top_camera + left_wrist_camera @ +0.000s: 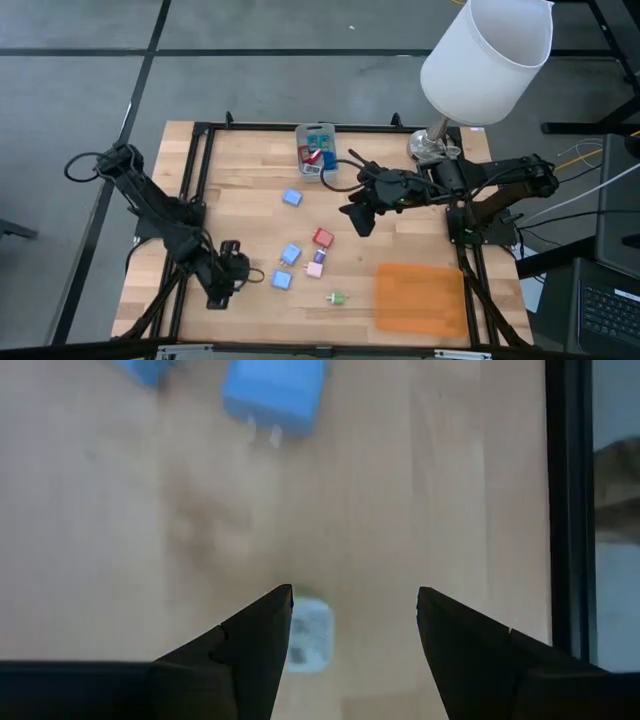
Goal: Pick & Place Office items
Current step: Put the left green charger adapter into the orange bin
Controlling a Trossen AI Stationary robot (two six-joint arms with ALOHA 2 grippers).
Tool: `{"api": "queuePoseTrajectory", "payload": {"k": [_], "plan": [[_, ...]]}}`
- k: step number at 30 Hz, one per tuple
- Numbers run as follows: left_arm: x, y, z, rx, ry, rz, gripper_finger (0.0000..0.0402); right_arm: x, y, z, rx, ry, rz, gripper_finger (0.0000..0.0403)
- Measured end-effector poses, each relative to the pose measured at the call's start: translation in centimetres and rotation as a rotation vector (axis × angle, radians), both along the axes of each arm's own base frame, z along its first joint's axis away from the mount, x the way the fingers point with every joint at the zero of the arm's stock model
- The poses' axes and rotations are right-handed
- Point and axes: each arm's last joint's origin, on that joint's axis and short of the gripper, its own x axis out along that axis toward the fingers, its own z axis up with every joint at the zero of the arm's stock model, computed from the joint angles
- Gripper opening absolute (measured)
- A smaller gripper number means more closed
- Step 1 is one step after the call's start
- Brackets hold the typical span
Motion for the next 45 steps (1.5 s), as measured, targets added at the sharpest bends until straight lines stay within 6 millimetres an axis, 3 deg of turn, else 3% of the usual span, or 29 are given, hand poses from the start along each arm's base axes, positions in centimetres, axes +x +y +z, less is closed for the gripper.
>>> {"api": "queuePoseTrajectory", "payload": {"k": [6, 9, 12, 18, 28, 37, 45], "plan": [[-0.7, -1.1, -1.1, 0.025, 0.053, 0.012, 0.0212, 0.1, 0.6, 0.0, 0.051, -0.012, -0.019, 0.0200], [-0.8, -0.8, -1.3, 0.068, 0.051, 0.038, 0.0212, 0.2, 0.8, -0.2, 0.201, -0.013, -0.121, 0.0200], [-0.7, -0.1, -1.4, 0.121, 0.068, 0.065, 0.0212, 0.2, 0.9, -0.1, 0.238, -0.014, -0.121, 0.0200], [-0.4, 0.4, -1.3, 0.133, 0.095, 0.085, 0.0212, 0.9, 1.5, 1.0, 0.201, -0.134, 0.020, 0.0200], [-0.2, 0.6, 0.7, 0.227, 0.083, 0.069, 0.0213, 1.2, 1.5, 1.5, 0.167, -0.197, 0.051, 0.0200], [-0.5, 1.0, -0.2, 0.337, 0.080, -0.170, 0.0230, 1.2, 1.4, 1.6, 0.129, -0.205, 0.045, 0.0200], [-0.1, 1.5, -1.8, 0.265, 0.092, -0.161, 0.0231, 1.2, 1.4, 1.5, 0.087, -0.200, 0.073, 0.0200]]}}
